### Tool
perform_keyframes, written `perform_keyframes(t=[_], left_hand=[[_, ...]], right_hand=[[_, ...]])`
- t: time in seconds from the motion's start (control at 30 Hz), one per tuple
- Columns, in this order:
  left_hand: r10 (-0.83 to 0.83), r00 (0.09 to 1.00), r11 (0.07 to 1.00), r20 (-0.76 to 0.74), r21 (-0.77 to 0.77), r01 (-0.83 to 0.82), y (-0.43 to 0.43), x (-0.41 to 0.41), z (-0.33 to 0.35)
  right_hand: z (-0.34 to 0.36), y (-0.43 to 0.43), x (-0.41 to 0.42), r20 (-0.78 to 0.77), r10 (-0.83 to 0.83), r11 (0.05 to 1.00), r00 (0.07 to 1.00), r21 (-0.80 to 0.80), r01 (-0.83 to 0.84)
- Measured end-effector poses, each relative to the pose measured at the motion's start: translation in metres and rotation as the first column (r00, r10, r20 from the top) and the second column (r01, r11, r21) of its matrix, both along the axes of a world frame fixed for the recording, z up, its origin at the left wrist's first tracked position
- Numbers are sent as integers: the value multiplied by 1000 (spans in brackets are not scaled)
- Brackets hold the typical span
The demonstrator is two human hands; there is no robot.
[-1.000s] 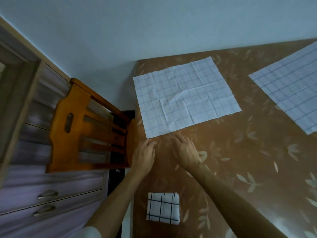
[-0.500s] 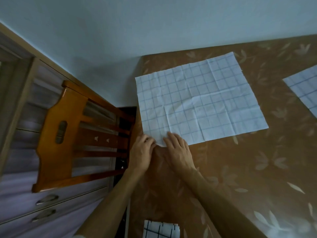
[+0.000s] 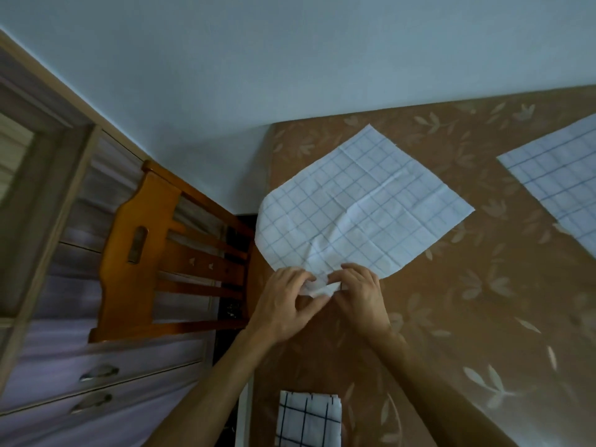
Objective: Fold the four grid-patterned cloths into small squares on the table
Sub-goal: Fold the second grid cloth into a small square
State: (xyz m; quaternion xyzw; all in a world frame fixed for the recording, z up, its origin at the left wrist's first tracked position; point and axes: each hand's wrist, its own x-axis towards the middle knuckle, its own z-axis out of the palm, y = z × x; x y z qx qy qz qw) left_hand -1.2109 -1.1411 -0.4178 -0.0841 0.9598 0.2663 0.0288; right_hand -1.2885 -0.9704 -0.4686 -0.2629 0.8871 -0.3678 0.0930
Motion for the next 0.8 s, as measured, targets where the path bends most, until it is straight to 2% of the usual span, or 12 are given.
perform_keyframes(t=[0.2,0.37,0.47,0.57,0.67,0.8], left_hand=[[-118,993,990,-24,-85,115,2,54,8],[-82,996,984,-27,-160,77,9,98,18],[-73,996,979,-45,-194,63,12,127,23],[-28,998,982,-58,-188,17,16,158,22],[15,999,993,-49,-114,-20,25,187,18],[82,997,989,-10,128,-80,56,215,24]], right_hand=[[44,63,46,66,44,996,997,-74,-40],[70,115,92,204,3,995,979,-97,17],[88,143,123,280,-56,978,958,-178,110],[94,171,155,318,-160,954,934,-192,229],[97,201,187,323,-229,929,918,-210,305],[99,240,228,341,-271,917,900,-194,349]])
